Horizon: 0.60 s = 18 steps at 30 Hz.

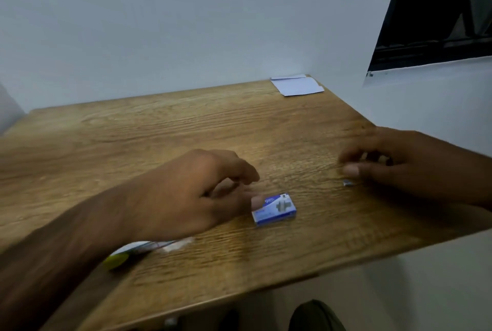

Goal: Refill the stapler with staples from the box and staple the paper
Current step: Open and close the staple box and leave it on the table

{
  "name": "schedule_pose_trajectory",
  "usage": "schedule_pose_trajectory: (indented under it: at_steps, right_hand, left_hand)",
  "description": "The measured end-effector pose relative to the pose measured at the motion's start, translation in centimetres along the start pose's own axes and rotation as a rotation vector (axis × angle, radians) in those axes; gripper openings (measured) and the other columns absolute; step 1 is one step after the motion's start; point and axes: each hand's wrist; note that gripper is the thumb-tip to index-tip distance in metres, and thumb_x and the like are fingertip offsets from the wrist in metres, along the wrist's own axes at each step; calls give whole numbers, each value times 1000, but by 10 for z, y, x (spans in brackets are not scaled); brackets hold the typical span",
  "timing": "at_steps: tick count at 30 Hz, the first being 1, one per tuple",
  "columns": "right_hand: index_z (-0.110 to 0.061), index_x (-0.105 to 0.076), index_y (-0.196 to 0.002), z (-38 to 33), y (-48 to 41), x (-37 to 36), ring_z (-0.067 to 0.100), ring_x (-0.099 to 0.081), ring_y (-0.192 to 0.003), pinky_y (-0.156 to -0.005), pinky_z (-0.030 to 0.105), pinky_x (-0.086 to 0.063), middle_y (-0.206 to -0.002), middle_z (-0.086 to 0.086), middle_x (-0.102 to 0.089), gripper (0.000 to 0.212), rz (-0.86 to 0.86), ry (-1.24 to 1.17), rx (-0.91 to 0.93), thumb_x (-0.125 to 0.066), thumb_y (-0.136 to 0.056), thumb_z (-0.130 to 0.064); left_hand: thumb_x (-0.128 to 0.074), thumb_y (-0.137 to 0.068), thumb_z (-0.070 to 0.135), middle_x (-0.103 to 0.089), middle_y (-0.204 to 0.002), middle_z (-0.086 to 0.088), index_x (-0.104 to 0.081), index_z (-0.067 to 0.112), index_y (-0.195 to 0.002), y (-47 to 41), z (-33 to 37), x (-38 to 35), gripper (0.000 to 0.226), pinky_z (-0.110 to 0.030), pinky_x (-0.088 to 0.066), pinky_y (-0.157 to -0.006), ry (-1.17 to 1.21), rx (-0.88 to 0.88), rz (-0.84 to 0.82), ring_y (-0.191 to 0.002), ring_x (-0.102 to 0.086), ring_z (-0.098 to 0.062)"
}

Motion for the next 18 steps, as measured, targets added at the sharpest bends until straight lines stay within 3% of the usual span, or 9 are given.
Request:
schedule_pose_trajectory:
  at_steps: [2, 4, 9, 12, 14, 16, 18]
  right_hand:
    - [-65, -58, -109, -3, 12, -3, -19, -51, -103, -71, 16, -43, -114, -41, -52, 58, -19, 32, -10, -48, -59, -93]
    - [-68, -56, -108, -8, 18, -8, -20, -50, -103, -70, 14, -42, -115, -41, -51, 57, 0, 75, -10, -48, -57, -93]
    - [-57, -67, -96, -21, 26, -18, -12, -57, -96, -66, 17, -41, -107, -35, -60, 30, 157, 77, -3, -63, -67, -65]
    - [-51, -69, -78, -25, 27, -23, -7, -59, -85, -63, 19, -39, -87, -26, -65, 5, 191, 140, -16, -67, -74, -47]
    - [-52, -65, -77, -31, 29, -25, -5, -60, -80, -61, 19, -40, -82, -26, -65, 9, 201, 172, -26, -69, -77, -44]
    - [-49, -67, -80, -39, 31, -26, -9, -61, -86, -60, 18, -42, -86, -28, -69, 5, 226, 104, -22, -68, -76, -48]
    - [-45, -70, -86, -51, 32, -31, -6, -66, -77, -55, 16, -48, -86, -27, -72, 10, 221, -93, -7, -72, -77, -44]
  left_hand:
    - [-53, -86, 67, -62, -117, 23, -59, 39, -126, 9, 2, -6, 49, -13, -47, -79, -19, -5, 7, -104, -58, 7]
    - [-56, -86, 63, -61, -114, 20, -60, 35, -126, 14, 5, -12, 48, -24, -49, -88, -48, -29, 23, -104, -58, 3]
    - [-58, -83, 67, -60, -114, 21, -60, 36, -126, 19, 6, -19, 53, -30, -50, -90, -68, -40, 86, -105, -56, 4]
    - [-57, -82, 68, -58, -117, 23, -61, 36, -126, 21, 4, -24, 55, -31, -50, -92, -74, -45, 93, -108, -56, 2]
    - [-57, -83, 66, -58, -119, 22, -62, 35, -125, 23, 3, -27, 53, -32, -50, -93, -70, -43, 112, -110, -56, 1]
    - [-57, -83, 65, -58, -120, 21, -64, 34, -123, 23, 3, -30, 51, -32, -51, -94, -75, -38, 133, -110, -56, 1]
    - [-56, -83, 65, -59, -120, 21, -66, 34, -120, 22, 4, -32, 49, -33, -51, -93, -74, -30, 144, -109, -56, 0]
Point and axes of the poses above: each hand's wrist, its own y-axis away from the middle knuckle, its own x-axis out of the back of the hand, z = x × y
